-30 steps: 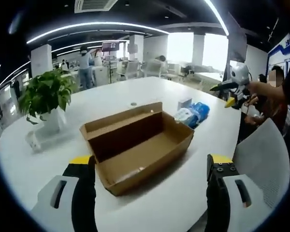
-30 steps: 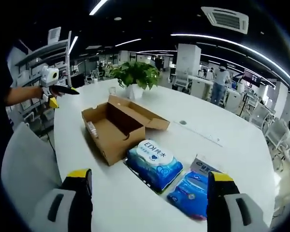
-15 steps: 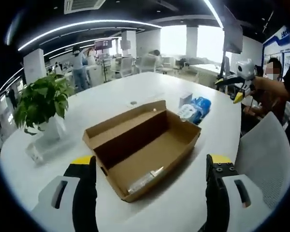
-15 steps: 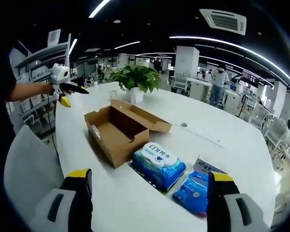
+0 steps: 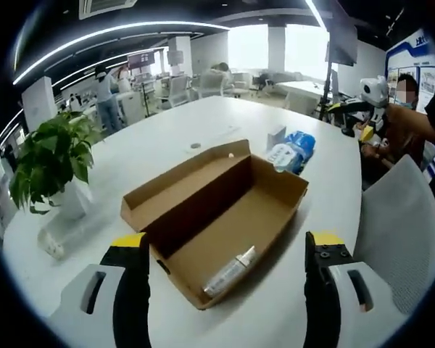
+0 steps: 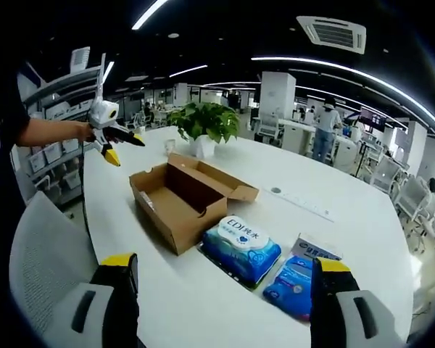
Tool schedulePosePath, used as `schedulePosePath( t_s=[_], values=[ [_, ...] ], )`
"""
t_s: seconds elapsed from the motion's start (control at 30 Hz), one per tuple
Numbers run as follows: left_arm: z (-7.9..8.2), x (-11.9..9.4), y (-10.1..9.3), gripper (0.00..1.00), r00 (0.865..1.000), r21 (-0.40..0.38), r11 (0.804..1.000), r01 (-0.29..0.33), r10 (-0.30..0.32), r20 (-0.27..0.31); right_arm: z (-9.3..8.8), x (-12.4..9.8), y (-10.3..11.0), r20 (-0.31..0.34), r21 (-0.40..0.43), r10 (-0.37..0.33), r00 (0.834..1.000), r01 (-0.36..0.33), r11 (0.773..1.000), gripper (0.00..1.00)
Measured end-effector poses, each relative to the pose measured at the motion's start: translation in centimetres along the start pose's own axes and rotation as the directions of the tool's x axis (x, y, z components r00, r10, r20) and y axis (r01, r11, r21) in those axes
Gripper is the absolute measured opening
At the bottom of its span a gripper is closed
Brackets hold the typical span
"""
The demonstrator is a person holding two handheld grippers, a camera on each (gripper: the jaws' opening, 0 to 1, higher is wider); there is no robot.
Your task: Operate the shoe box by opening the lid, removing the specified soft item, and placing it in the target area until the item is outside and the box remains undamaged.
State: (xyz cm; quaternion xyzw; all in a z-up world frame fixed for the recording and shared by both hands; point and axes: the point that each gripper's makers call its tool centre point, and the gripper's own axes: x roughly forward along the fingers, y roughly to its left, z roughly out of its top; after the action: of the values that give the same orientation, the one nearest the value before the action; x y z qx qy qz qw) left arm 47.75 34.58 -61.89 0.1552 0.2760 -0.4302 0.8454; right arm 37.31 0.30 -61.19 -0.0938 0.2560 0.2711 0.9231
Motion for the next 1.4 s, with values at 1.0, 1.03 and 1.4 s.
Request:
schedulePosePath(
  t_s=[1.0, 1.03, 1.4],
  values=[
    [-2.4, 5.0, 1.8, 0.82, 0.956, 0.230, 0.960, 0.162, -0.095, -0.278, -1.0, -1.7, 3.0, 0.006, 0.039, -0.011, 1.000, 0.010, 0.999, 1.00],
    [-2.4, 5.1, 1.9, 0.82, 0.955, 0.234, 0.958, 0.164, -0.095, -0.282, -1.0, -1.7, 3.1, 0.005, 0.039, -0.010, 1.000, 0.010, 0.999, 1.00],
    [-2.7, 6.7, 2.2, 0.80, 0.925, 0.297, 0.924, 0.241, -0.126, -0.360, -0.9, -2.0, 3.8, 0.005, 0.013, -0.031, 1.000, 0.031, 0.999, 1.00]
  ],
)
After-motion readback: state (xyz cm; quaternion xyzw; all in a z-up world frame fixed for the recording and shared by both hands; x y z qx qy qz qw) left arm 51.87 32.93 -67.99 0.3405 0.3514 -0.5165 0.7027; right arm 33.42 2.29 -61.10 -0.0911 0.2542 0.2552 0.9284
